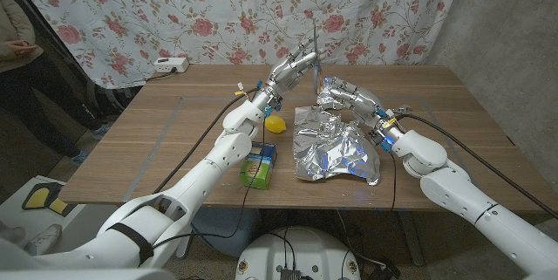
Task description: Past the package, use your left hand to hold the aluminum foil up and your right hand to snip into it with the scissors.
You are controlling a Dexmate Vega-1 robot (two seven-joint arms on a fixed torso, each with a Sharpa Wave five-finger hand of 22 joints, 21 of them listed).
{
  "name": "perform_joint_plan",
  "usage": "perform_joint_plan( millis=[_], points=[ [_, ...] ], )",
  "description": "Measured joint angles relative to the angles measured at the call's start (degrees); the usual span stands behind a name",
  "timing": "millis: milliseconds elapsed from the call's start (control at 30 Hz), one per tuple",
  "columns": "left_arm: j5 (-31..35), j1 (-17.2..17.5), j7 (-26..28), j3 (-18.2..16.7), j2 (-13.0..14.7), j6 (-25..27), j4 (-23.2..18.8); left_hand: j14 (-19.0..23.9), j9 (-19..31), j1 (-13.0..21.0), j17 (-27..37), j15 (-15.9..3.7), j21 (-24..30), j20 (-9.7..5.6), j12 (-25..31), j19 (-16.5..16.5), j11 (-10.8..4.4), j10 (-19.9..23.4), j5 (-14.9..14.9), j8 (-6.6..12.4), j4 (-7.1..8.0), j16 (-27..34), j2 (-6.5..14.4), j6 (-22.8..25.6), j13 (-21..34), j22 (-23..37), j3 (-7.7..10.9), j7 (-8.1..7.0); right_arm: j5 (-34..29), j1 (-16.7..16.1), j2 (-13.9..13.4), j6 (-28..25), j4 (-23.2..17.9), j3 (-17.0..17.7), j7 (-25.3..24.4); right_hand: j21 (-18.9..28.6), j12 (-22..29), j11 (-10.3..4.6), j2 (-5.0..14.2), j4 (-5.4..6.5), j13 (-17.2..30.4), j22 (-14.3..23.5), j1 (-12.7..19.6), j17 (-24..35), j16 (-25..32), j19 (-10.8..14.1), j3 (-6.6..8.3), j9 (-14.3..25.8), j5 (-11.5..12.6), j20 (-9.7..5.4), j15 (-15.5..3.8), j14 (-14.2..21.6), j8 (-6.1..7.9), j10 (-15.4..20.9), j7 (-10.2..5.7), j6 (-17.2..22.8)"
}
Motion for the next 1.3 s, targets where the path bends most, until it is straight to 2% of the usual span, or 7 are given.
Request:
perform_joint_plan(
  millis=[833,933,1033,1100,1300],
  points=[
    [-0.25,-0.17,-1.00,0.20,-0.36,0.77,0.80,0.62,0.00,0.06,0.53,-0.17,0.00,0.00,0.26,0.00,0.00,0.00,0.23,0.00,0.07,0.00,0.10,-0.02,0.00,0.00,-0.38,-0.01,0.51,1.52,0.32,-0.10,1.10,-1.11,2.59,0.00,-0.01,-1.19,0.76,0.00,0.00,0.00,0.76,0.00,0.00,-0.58,0.00,0.01,0.00,-0.56,0.00,-0.01,-0.49,-0.25,-0.08,-1.00],
    [-0.39,-0.19,-1.23,0.21,-0.41,0.91,0.88,0.63,0.00,0.06,0.53,-0.16,0.00,0.00,0.23,0.00,0.00,0.00,0.23,0.00,0.07,0.00,0.10,-0.02,0.00,0.00,-0.38,-0.01,0.51,1.57,0.38,-0.11,1.11,-1.17,2.62,0.00,-0.01,-2.66,1.03,0.00,-0.19,0.00,1.04,0.00,0.00,-1.08,0.00,0.01,0.00,-1.40,-0.94,-0.11,-0.49,-0.19,-0.64,-0.43],
    [-0.54,-0.30,-1.61,0.26,-0.50,1.09,1.07,0.72,0.00,0.06,0.80,-0.08,0.00,0.00,0.21,0.00,0.00,0.00,0.23,0.00,0.07,0.00,0.10,-0.10,0.00,0.00,-0.38,-0.09,0.52,1.64,0.46,-0.16,1.11,-1.22,2.63,0.00,-0.01,-3.24,1.05,0.00,-0.24,0.00,1.05,0.01,0.00,-0.82,0.00,0.01,0.00,-2.06,-1.54,-0.02,-0.49,-0.16,-0.83,-0.23],
    [-0.57,-0.31,-1.77,0.28,-0.52,1.17,1.17,0.72,0.00,0.06,0.80,-0.09,0.00,0.00,0.16,0.00,0.00,0.00,0.22,0.00,0.07,0.00,0.10,-0.10,0.00,0.00,-0.38,-0.09,0.52,1.67,0.49,-0.17,1.11,-1.22,2.63,0.00,-0.01,-3.29,1.28,0.16,-0.24,0.00,1.28,0.00,0.00,-0.79,0.17,0.01,0.00,-2.70,-1.77,-0.06,-0.49,-0.18,-1.23,0.16],
    [-0.61,-0.40,-2.11,0.31,-0.63,1.22,1.39,0.72,0.00,0.06,0.81,-0.08,0.00,0.00,-0.01,0.00,0.00,0.00,0.22,0.00,0.07,0.00,0.10,-0.10,0.00,0.00,-0.38,-0.09,0.59,1.73,0.61,-0.35,1.09,-1.26,2.54,0.00,-0.01,-3.48,1.54,0.24,-0.24,0.00,1.01,0.00,0.00,-0.72,0.24,0.01,0.00,-2.76,-1.77,-0.07,-0.49,0.01,-1.22,0.20]
  ],
)
